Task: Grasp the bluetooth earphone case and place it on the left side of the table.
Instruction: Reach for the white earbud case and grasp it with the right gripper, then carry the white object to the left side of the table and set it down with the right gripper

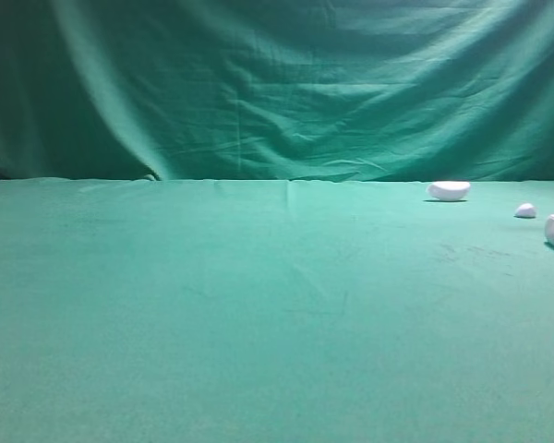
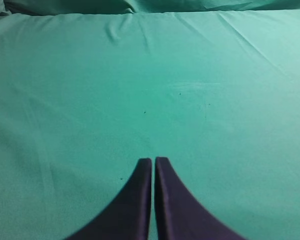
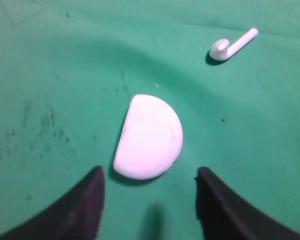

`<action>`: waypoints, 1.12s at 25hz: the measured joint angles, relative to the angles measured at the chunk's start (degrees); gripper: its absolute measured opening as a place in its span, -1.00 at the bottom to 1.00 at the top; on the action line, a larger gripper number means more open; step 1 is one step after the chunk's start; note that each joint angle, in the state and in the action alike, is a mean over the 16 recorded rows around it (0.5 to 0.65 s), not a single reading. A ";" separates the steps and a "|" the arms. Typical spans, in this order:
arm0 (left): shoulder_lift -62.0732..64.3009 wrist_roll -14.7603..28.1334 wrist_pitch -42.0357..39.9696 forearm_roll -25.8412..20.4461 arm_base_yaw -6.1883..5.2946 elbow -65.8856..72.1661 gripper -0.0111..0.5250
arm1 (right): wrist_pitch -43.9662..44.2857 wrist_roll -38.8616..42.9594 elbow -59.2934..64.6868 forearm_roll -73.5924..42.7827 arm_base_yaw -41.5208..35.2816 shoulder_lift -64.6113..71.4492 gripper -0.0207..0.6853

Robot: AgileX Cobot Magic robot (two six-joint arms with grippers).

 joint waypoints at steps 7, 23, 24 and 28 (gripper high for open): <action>0.00 0.00 0.00 0.00 0.00 0.00 -0.96 | -1.63 -0.20 -2.90 -0.08 0.00 8.35 0.55; 0.00 0.00 0.00 0.00 0.00 0.00 -0.96 | -1.78 -0.41 -6.74 0.20 0.24 13.91 0.10; 0.00 0.00 0.00 0.00 0.00 0.00 -0.96 | -1.09 -0.62 -7.70 0.35 0.44 13.95 0.06; 0.00 0.00 0.00 0.00 0.00 0.00 -0.96 | 2.42 -2.39 -13.40 1.22 2.25 14.22 0.00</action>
